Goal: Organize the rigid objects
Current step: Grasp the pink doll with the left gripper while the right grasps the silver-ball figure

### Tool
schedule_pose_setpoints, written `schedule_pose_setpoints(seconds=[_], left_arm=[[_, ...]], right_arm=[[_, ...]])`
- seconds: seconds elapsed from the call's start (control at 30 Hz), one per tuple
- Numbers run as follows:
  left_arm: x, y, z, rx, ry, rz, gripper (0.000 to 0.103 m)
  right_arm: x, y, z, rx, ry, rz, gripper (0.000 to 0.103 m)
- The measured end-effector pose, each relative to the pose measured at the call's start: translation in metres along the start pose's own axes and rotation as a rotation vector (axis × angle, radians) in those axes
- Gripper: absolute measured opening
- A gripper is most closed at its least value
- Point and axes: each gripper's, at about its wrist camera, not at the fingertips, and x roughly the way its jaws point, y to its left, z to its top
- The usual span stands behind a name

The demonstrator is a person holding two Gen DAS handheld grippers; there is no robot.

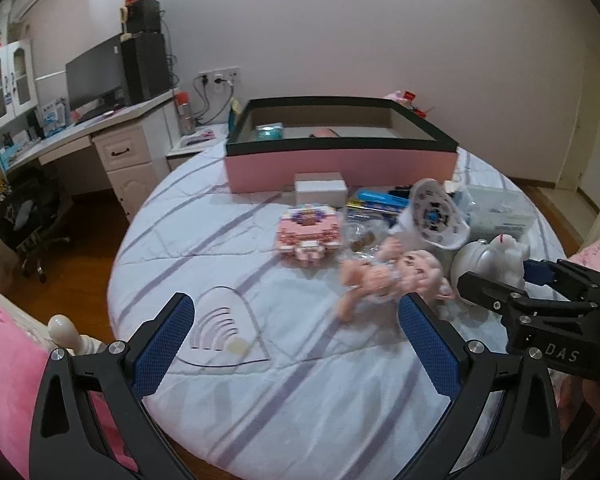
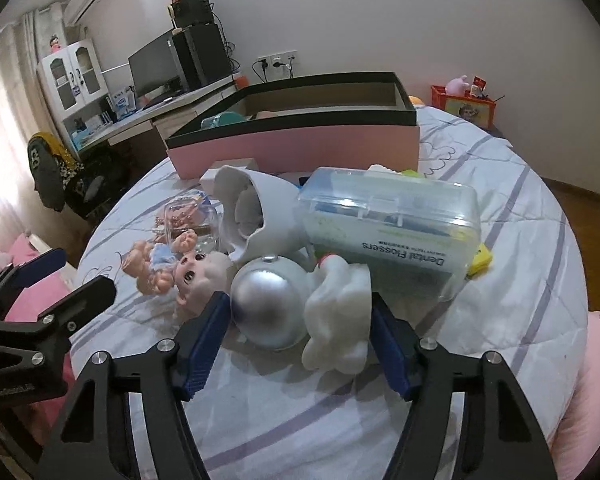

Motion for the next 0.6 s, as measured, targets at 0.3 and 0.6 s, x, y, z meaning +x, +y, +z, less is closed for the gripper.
schedule_pose_setpoints(seconds=[0.3, 0.6], left_arm=[[0.017, -0.041, 0.003, 0.041, 0.037, -0.06, 0.103], [0.056, -0.058, 0.014, -0.017, 0.115, -0.018, 0.102]], right_arm=[[-0.023, -0.043, -0.009, 0.047, -0.03, -0.123, 0.07], [-0.02, -0.047, -0.007, 0.057, -0.052, -0.131, 0.07]])
